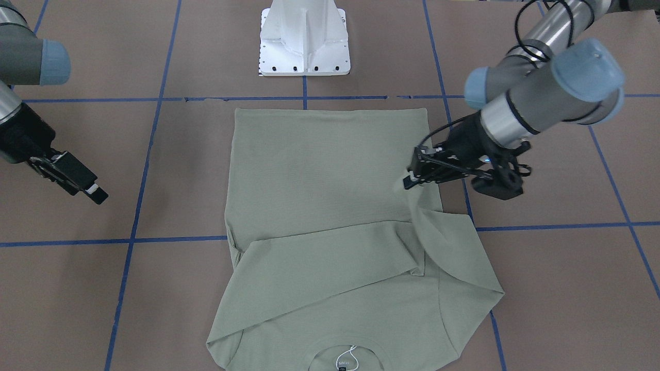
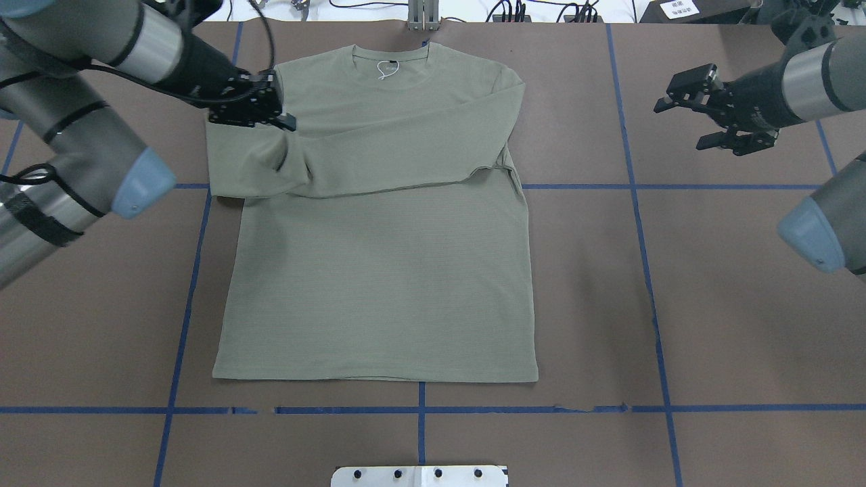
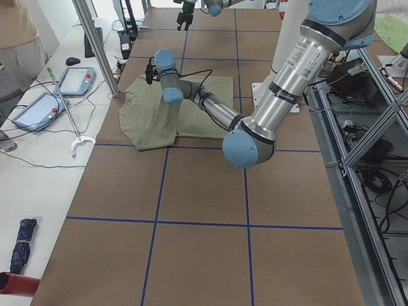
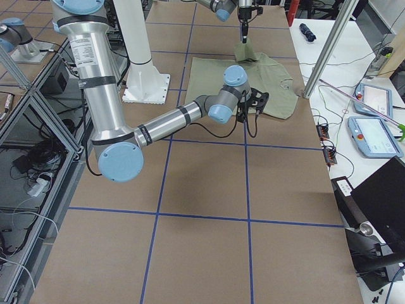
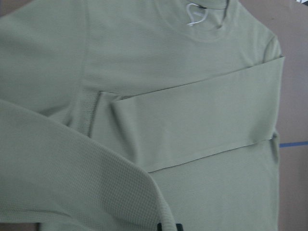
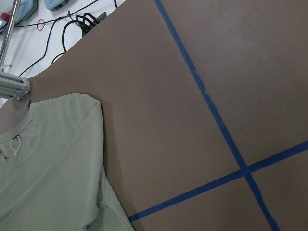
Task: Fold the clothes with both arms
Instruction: 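Grasp the other sleeve with the left gripper and fold it across the body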
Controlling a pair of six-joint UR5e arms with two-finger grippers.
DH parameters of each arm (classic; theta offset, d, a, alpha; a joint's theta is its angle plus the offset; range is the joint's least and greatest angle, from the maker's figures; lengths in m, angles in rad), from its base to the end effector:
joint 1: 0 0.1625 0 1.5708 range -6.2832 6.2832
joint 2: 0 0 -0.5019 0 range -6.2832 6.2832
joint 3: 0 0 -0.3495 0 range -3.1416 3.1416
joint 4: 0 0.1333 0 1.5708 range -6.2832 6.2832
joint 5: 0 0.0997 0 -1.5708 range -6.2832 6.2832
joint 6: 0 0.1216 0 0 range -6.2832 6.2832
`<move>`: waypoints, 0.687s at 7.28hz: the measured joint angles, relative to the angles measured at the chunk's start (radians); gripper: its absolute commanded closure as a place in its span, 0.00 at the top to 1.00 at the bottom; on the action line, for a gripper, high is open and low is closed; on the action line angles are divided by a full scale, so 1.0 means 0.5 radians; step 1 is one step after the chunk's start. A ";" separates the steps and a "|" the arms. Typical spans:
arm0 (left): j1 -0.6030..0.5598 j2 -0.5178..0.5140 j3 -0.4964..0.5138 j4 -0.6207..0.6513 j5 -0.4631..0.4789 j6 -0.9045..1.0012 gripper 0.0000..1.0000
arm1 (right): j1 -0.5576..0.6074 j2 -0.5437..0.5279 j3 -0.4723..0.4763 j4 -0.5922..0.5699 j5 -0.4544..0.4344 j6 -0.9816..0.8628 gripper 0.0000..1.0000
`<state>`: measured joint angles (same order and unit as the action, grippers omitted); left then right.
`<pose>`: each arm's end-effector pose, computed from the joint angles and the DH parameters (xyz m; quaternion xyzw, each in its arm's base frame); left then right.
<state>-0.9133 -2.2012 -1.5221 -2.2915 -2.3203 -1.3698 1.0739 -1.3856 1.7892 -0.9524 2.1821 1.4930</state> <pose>0.3879 -0.5850 0.3034 0.0512 0.6327 -0.0501 0.7711 -0.2067 -0.5145 0.4854 0.0338 -0.5341 0.2681 0.8011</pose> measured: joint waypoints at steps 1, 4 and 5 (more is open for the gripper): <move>0.140 -0.184 0.092 -0.053 0.267 -0.158 0.00 | 0.054 -0.066 0.010 0.001 0.018 -0.097 1.00; 0.471 -0.695 0.589 -0.321 1.000 -0.489 0.00 | 0.105 -0.130 0.017 0.003 0.031 -0.220 1.00; 0.547 -0.793 0.734 -0.376 1.149 -0.513 0.00 | 0.106 -0.137 0.013 0.003 0.029 -0.230 1.00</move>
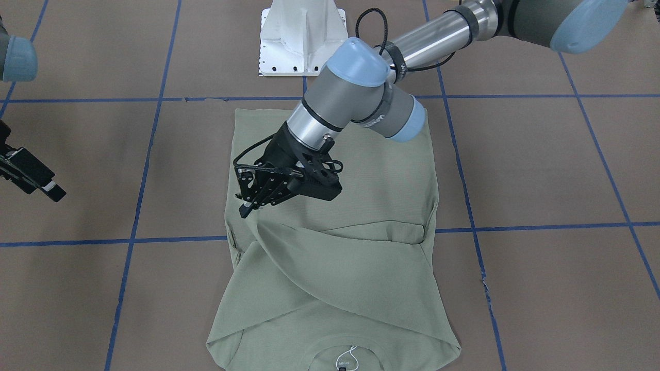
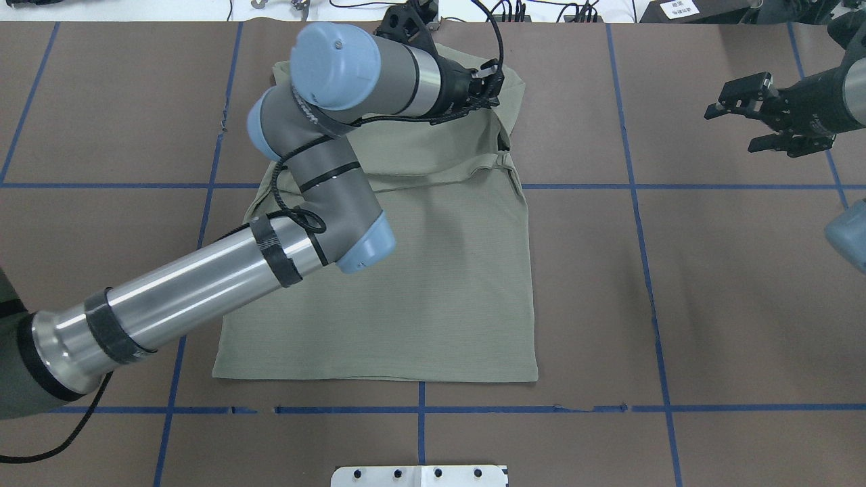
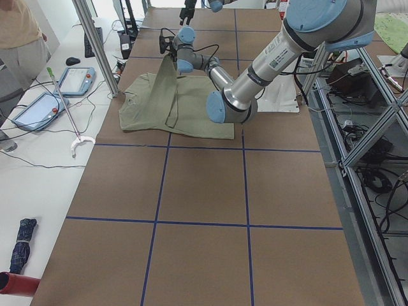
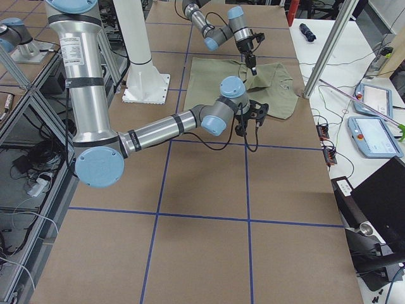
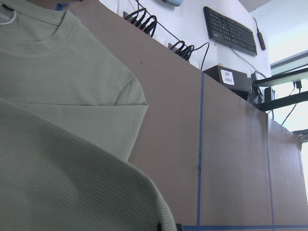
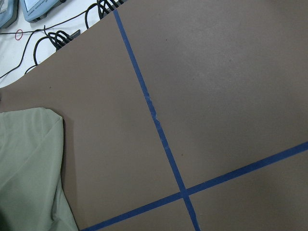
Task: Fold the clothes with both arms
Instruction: 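Grasp the other sleeve with the left gripper and fold it across the body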
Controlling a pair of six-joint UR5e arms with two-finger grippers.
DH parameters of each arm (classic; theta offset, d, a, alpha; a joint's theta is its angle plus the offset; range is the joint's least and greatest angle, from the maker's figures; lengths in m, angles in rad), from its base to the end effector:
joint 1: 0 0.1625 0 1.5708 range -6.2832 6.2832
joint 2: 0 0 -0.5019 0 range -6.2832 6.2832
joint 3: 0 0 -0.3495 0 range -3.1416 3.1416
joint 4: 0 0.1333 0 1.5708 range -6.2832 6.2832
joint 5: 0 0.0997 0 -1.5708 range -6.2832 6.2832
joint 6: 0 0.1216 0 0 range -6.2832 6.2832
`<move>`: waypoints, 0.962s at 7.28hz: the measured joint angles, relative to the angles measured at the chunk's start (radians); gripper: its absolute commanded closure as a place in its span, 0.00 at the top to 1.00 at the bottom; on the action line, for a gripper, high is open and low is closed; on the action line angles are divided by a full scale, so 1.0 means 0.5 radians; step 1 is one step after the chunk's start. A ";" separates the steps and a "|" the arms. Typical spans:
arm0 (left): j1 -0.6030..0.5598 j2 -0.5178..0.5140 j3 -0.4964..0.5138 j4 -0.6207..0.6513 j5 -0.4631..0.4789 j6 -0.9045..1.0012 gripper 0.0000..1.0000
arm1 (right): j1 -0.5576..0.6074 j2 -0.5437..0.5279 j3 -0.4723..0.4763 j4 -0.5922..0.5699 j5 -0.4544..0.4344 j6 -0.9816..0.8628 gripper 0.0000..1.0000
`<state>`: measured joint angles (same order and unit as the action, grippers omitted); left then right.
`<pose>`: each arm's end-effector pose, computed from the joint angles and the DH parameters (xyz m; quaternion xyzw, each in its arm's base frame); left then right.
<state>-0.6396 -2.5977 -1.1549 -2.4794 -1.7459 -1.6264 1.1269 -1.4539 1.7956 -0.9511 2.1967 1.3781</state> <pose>0.6074 -0.5916 0.1283 0.1368 0.6753 -0.1894 0.6995 -0.1697 -0.5014 0.5185 0.0540 -0.5149 0.2528 0.8173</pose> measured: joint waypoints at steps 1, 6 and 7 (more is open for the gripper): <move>0.065 -0.075 0.174 -0.111 0.114 -0.008 0.00 | 0.001 -0.011 0.000 0.000 -0.003 -0.005 1.00; 0.154 -0.178 0.491 -0.323 0.282 -0.014 0.78 | -0.003 -0.025 -0.003 0.000 -0.016 -0.003 1.00; 0.167 -0.158 0.448 -0.324 0.281 -0.017 0.78 | -0.005 -0.017 0.000 0.000 -0.020 0.007 1.00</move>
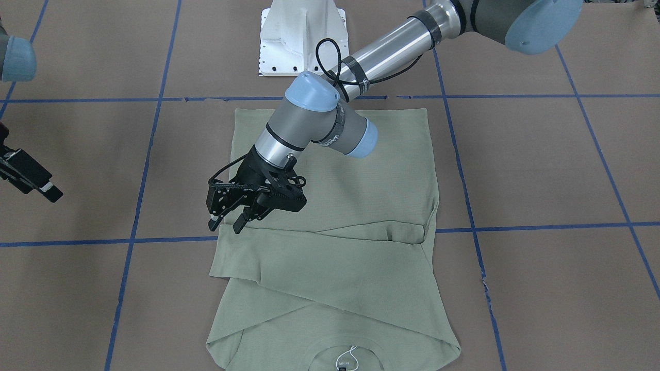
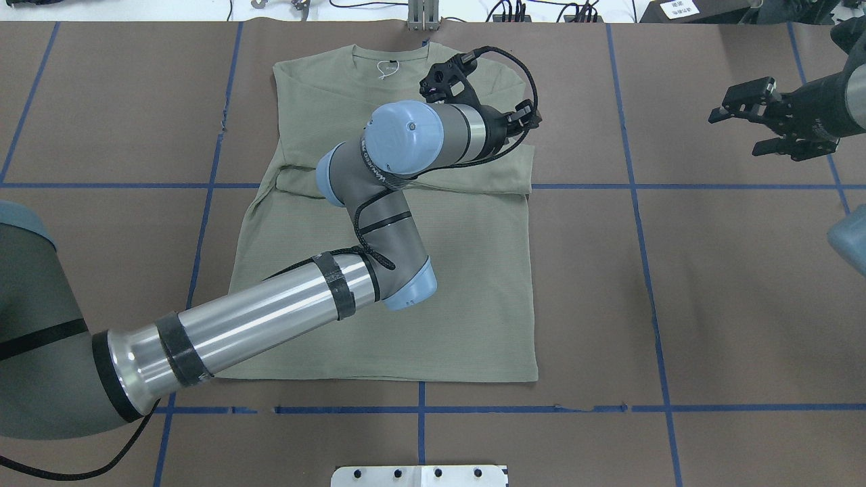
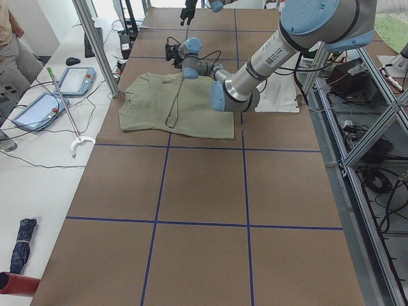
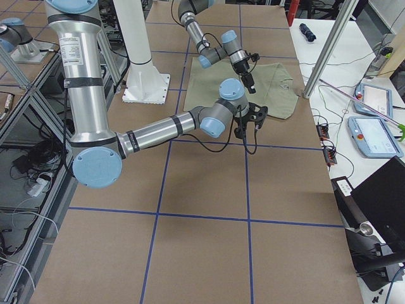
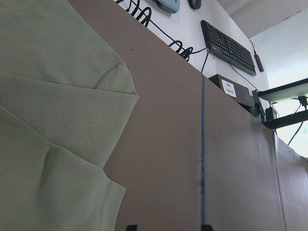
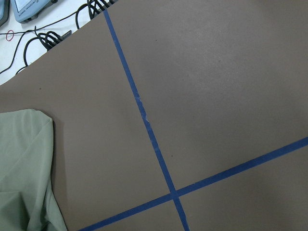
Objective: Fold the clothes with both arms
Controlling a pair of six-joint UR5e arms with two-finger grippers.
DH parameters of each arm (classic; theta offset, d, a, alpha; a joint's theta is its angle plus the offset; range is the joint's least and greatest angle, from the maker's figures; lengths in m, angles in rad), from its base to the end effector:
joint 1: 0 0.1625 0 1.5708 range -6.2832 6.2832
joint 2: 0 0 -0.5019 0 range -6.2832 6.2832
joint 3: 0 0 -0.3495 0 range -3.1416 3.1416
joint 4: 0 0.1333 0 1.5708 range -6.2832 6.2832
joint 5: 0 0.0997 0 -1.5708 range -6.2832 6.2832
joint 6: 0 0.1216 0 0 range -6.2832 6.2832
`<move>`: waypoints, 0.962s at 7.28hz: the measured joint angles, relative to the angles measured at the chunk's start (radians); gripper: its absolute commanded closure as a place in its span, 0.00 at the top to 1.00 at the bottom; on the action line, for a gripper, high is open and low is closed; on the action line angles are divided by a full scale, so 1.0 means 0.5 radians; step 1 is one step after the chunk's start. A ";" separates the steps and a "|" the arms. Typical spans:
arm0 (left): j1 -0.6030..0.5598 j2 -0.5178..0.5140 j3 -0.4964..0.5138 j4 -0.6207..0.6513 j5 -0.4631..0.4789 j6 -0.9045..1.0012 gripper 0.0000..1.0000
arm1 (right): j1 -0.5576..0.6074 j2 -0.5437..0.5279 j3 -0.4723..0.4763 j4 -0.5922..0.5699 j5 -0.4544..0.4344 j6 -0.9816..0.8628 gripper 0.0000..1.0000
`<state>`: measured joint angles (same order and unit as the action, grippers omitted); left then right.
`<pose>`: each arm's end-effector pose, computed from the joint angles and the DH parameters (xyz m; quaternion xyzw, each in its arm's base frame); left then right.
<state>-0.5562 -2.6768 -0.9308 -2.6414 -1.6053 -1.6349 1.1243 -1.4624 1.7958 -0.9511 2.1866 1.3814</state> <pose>0.6841 -0.5773 0.1349 0.1572 0.6769 -0.2080 0.6883 -0.1690 -0.4992 0.5233 0.0537 -0.5106 0.2575 0.8186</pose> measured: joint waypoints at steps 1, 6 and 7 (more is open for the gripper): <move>0.006 0.098 -0.148 0.004 -0.010 -0.001 0.77 | -0.013 0.012 0.007 0.000 -0.004 0.019 1.00; -0.239 1.100 -1.420 0.451 -0.522 0.246 0.75 | -0.883 0.052 0.441 -0.285 -0.761 0.672 1.00; -0.286 1.241 -1.640 0.628 -0.588 0.362 0.75 | -1.223 0.117 0.574 -0.620 -1.114 0.795 0.98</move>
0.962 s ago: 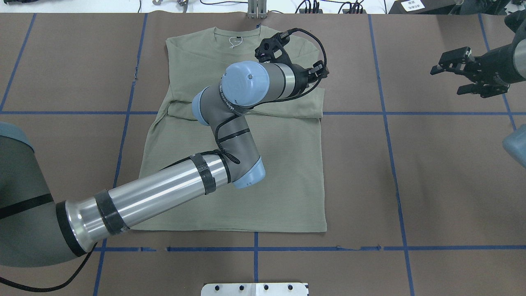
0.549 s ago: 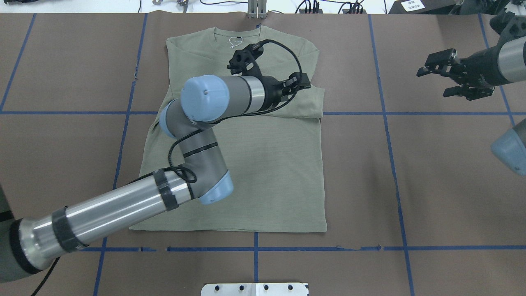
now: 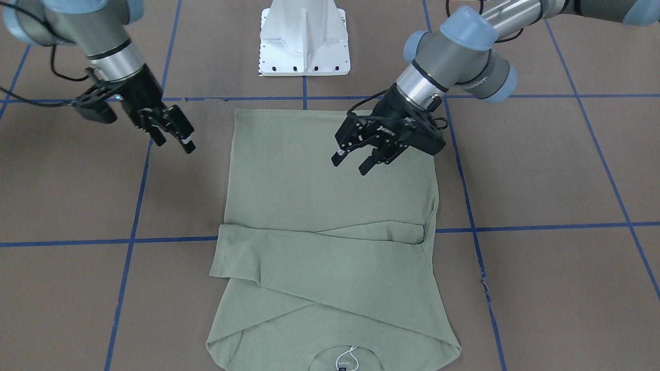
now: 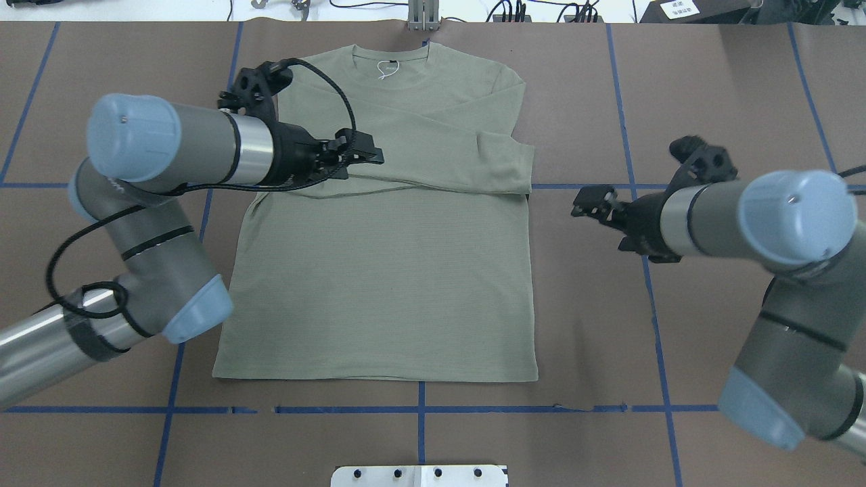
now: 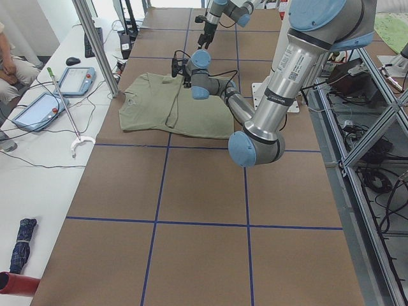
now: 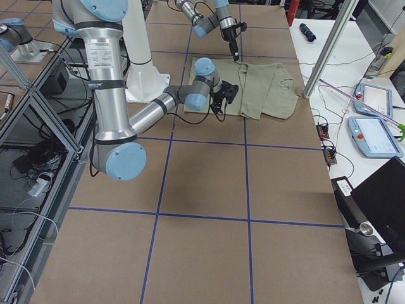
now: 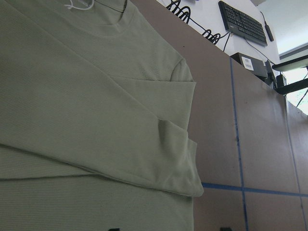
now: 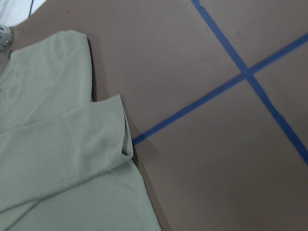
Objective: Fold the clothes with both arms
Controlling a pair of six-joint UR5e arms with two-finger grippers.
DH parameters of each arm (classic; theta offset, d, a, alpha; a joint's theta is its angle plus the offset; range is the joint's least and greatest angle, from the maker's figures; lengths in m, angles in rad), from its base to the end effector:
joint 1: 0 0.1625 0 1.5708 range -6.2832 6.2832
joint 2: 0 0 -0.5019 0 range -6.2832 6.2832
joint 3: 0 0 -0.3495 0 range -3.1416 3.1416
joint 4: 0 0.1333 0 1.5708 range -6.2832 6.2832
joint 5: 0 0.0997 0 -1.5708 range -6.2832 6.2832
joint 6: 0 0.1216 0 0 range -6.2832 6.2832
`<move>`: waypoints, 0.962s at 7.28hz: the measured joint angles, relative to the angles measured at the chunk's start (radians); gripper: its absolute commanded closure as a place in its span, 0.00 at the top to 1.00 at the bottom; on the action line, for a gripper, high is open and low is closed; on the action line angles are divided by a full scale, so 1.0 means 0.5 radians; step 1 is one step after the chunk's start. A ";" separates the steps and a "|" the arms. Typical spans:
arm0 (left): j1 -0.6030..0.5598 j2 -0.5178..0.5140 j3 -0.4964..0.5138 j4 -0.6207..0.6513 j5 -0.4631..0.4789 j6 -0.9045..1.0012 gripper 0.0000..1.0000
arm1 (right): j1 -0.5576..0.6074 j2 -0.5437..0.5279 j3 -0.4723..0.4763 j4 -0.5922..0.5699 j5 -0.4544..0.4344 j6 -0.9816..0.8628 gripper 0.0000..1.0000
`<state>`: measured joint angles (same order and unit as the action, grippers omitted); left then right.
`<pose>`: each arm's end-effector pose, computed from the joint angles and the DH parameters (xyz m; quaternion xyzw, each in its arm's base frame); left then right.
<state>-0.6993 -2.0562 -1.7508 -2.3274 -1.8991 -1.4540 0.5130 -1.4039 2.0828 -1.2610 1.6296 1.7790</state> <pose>0.4275 -0.4825 0.3091 0.1418 0.6401 -0.1125 0.7467 -0.3838 -0.3610 0.4214 0.0464 -0.4727 0.2974 0.8282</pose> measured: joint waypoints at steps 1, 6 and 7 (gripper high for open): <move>-0.023 0.085 -0.164 0.162 -0.027 0.066 0.75 | -0.317 0.090 0.070 -0.265 -0.313 0.194 0.96; -0.055 0.161 -0.294 0.330 -0.032 0.102 0.75 | -0.972 0.189 -0.030 -0.604 -0.887 0.930 0.83; -0.055 0.164 -0.293 0.330 -0.031 0.101 0.75 | -0.964 0.194 -0.068 -0.603 -0.892 0.945 0.81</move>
<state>-0.7270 -1.9743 -1.8974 -2.1624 -1.9146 -1.4034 0.0312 -1.3068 2.0486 -1.5626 1.1838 2.2516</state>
